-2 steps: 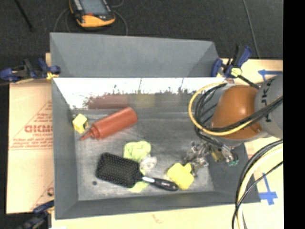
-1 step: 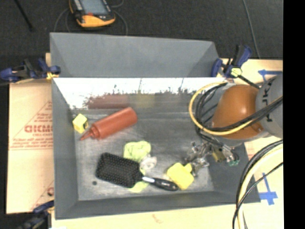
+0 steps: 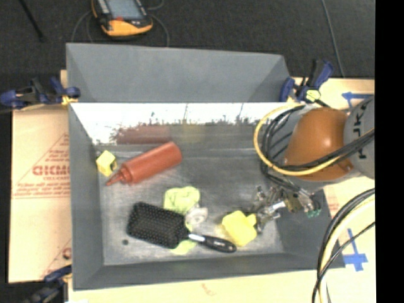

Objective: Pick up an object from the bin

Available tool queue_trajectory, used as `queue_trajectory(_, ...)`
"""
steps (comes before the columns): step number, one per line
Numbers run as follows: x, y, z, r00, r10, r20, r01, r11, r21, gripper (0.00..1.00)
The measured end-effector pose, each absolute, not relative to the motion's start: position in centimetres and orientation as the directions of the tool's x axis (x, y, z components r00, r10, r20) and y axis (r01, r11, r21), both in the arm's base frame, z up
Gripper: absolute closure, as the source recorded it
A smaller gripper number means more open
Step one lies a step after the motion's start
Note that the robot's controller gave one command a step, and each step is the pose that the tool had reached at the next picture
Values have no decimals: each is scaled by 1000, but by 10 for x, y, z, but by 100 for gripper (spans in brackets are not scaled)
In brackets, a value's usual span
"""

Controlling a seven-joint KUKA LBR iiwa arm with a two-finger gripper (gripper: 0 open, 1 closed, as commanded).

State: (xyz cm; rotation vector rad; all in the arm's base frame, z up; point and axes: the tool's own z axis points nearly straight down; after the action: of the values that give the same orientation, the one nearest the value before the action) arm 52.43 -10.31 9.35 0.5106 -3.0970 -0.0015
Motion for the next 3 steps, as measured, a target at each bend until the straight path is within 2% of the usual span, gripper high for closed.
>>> queue_trajectory(2,526,-104,124,-948,-319,-4,-319,948,-3,100)
queue_trajectory(3,526,-104,132,-948,-319,-4,-319,948,-3,100)
